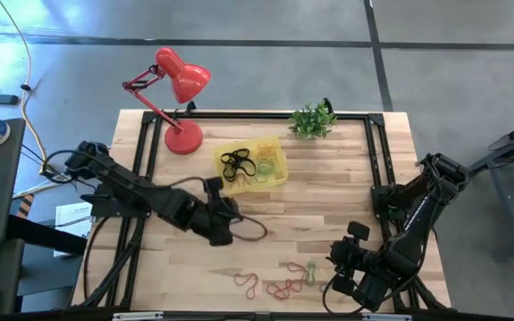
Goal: Pick and place rubber bands into bin
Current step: Put the red rubber band into the yellow bin, then put the green rubber band into the yellow bin, then put the red rubber band into the yellow bin
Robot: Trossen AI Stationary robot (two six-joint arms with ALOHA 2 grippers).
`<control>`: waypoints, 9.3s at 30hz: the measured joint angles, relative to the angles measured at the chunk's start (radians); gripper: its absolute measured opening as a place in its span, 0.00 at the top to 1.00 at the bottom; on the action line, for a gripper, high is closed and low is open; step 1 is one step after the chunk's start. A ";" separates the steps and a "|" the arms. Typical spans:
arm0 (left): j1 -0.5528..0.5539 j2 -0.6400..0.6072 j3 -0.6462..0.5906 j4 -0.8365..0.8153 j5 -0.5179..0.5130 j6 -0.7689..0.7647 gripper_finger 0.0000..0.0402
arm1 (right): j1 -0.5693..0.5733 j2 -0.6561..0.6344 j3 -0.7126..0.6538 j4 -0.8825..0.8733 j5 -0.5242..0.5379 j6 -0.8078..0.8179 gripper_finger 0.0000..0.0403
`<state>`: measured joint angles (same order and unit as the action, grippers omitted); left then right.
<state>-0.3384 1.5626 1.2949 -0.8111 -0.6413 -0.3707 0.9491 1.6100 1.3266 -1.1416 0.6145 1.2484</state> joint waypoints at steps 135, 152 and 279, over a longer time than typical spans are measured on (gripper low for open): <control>-0.015 -0.034 -0.070 0.284 0.307 0.602 0.52 | -0.223 0.325 -0.193 0.549 -0.483 -0.156 0.87; -0.015 -0.034 -0.070 0.249 0.293 0.609 0.54 | -0.227 0.219 -0.205 0.430 -0.302 -0.085 0.99; -0.107 0.388 -0.057 0.705 0.678 0.510 0.54 | -0.112 -0.220 -0.196 0.420 0.078 -0.325 0.64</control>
<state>-0.4458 1.9505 1.2381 -0.1057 0.0368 0.1397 0.8371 1.3900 1.1301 -0.7212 0.6930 0.9233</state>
